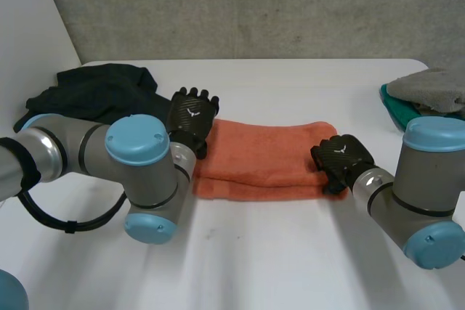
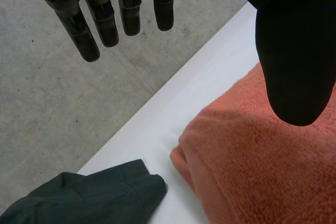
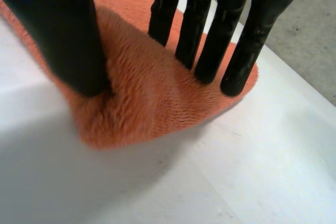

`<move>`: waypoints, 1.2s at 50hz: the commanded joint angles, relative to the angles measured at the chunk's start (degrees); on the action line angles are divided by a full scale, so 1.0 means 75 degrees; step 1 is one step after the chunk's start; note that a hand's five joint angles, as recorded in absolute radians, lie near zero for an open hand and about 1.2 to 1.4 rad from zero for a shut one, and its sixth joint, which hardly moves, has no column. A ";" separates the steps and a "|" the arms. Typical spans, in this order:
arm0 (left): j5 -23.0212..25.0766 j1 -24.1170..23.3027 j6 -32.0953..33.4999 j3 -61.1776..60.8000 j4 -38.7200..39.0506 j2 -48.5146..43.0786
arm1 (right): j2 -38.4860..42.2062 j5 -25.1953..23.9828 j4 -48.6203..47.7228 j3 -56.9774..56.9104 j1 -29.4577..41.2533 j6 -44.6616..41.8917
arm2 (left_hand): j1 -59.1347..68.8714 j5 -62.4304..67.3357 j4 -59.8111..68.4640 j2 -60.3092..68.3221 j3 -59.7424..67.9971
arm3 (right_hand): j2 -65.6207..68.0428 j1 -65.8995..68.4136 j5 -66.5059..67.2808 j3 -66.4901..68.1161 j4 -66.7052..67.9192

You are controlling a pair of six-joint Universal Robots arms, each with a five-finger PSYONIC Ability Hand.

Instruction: Fold the laundry.

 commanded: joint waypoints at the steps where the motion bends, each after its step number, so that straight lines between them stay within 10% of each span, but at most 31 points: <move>1: -0.0004 0.0012 0.0008 -0.0170 -0.0006 0.0010 | 0.0119 0.0012 -0.0166 -0.0070 -0.0329 -0.0264 | 0.0155 0.0095 0.0132 0.0156 0.0174 | 0.4634 0.5626 0.4958 0.4659 0.4749; 18: -0.0004 0.0234 -0.0027 -0.1517 -0.0006 0.1404 | -0.1135 -0.0058 0.0900 0.0469 -0.1794 -0.2865 | -0.0181 -0.0242 -0.0205 -0.0181 -0.0163 | 0.4634 0.5626 0.4958 0.4659 0.4749; 36: -0.0086 0.0234 -0.0062 -0.1998 0.0053 0.2120 | -0.0162 -0.1922 -0.0037 -0.0656 0.1862 -0.3711 | -0.0428 -0.0488 -0.0452 -0.0428 -0.0409 | 0.4634 0.5626 0.4958 0.4659 0.4749; 40: -0.0086 0.0176 -0.0167 -0.1835 0.0064 0.2132 | -0.0267 -0.1549 -0.0061 -0.0656 0.1885 -0.3082 | -0.0428 -0.0488 -0.0452 -0.0428 -0.0409 | -0.4700 -0.3707 -0.4375 -0.4674 -0.4584; 53: -0.0004 -0.0983 -0.1292 -0.0148 -0.0052 0.1523 | -0.1803 -0.1265 0.0557 -0.0561 -0.0375 0.3655 | -0.0227 -0.0287 -0.0250 -0.0226 -0.0208 | -0.4700 -0.3707 -0.4375 -0.4674 -0.4584; 60: 0.0265 -0.1559 -0.1515 0.1012 -0.0930 0.0352 | -0.0868 -0.1242 0.1695 -0.1392 -0.0447 0.3498 | -0.0137 -0.0197 -0.0160 -0.0136 -0.0118 | -0.4700 -0.3707 -0.4375 -0.4674 -0.4584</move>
